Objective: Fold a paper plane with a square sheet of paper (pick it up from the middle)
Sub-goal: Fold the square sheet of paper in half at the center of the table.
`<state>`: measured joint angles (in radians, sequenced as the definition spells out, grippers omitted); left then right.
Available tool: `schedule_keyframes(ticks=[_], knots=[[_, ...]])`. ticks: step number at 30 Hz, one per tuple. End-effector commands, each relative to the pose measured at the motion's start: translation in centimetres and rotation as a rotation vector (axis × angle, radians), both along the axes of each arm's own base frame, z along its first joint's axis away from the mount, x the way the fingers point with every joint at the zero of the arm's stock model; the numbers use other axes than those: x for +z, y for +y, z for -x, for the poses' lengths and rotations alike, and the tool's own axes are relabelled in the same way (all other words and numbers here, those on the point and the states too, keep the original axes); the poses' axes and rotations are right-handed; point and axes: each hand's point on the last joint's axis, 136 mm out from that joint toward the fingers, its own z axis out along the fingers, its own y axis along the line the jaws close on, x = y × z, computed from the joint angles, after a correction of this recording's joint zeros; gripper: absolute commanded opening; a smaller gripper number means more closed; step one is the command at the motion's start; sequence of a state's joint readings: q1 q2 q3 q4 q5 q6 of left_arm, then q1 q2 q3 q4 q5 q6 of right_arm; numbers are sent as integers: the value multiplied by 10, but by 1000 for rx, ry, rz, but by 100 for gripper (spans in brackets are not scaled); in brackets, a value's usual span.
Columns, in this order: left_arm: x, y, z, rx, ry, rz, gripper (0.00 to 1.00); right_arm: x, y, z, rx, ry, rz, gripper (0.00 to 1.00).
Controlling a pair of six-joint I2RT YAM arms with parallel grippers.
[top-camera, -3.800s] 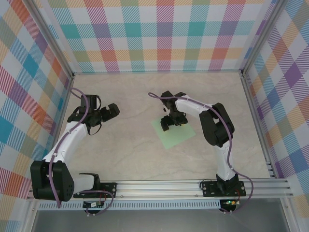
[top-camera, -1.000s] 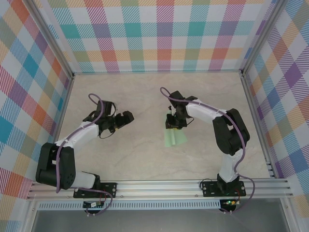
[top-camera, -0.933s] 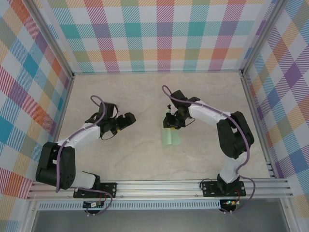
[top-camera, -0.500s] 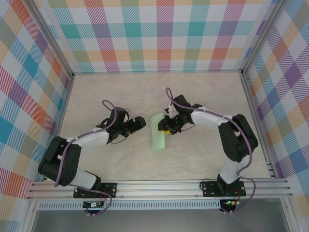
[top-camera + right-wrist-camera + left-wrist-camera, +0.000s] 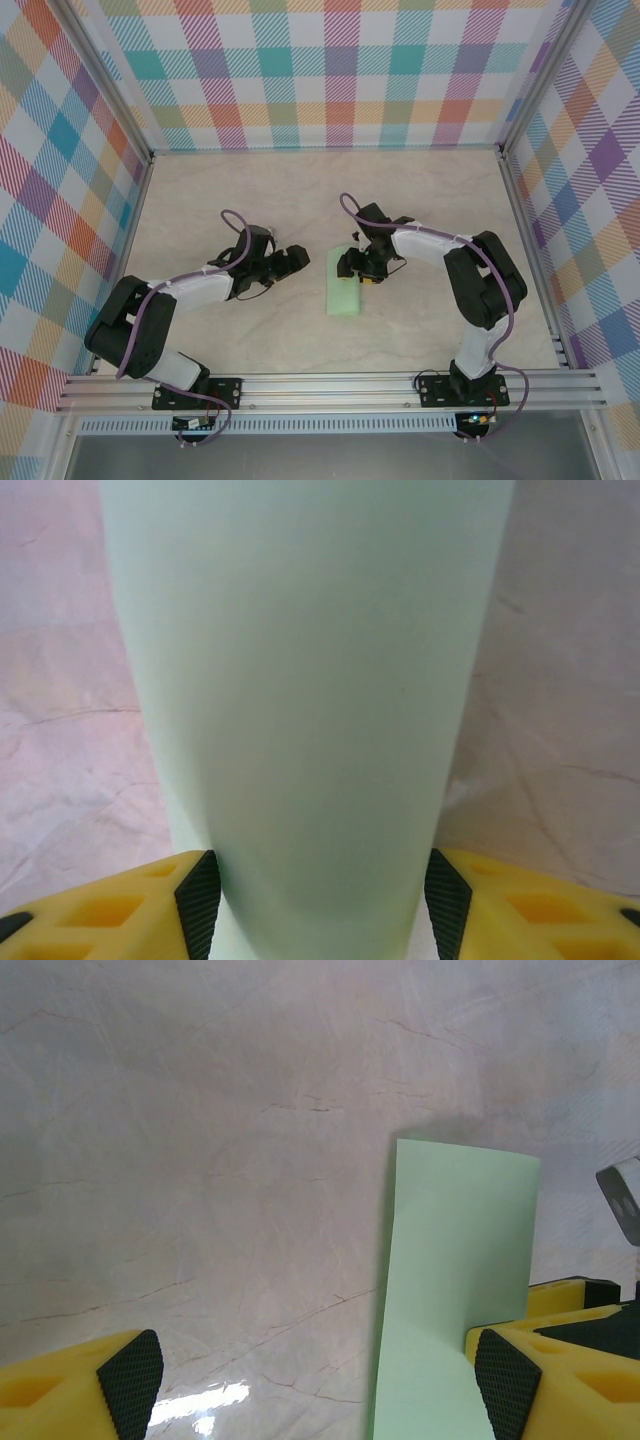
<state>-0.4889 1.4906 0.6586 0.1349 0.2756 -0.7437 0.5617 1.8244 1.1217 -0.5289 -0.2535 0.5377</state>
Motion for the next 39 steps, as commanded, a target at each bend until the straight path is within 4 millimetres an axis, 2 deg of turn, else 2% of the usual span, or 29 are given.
schedule_keyframes(ticks=[1, 12, 18, 25, 39], knots=[[-4, -6, 1, -11, -2, 3, 84, -6, -15, -1, -27, -2, 74, 59], [-6, -18, 1, -37, -4, 16, 83, -23, -28, 7, -49, 43, 148, 53], [-2, -36, 3, -100, -15, 50, 77, -31, -30, 14, -13, 74, 161, 55], [-1, -49, 5, -142, -17, 78, 72, -51, -31, 22, -6, 135, 195, 58], [-5, -47, 2, -126, -24, 51, 64, -80, -50, 35, 27, 168, 448, 59]])
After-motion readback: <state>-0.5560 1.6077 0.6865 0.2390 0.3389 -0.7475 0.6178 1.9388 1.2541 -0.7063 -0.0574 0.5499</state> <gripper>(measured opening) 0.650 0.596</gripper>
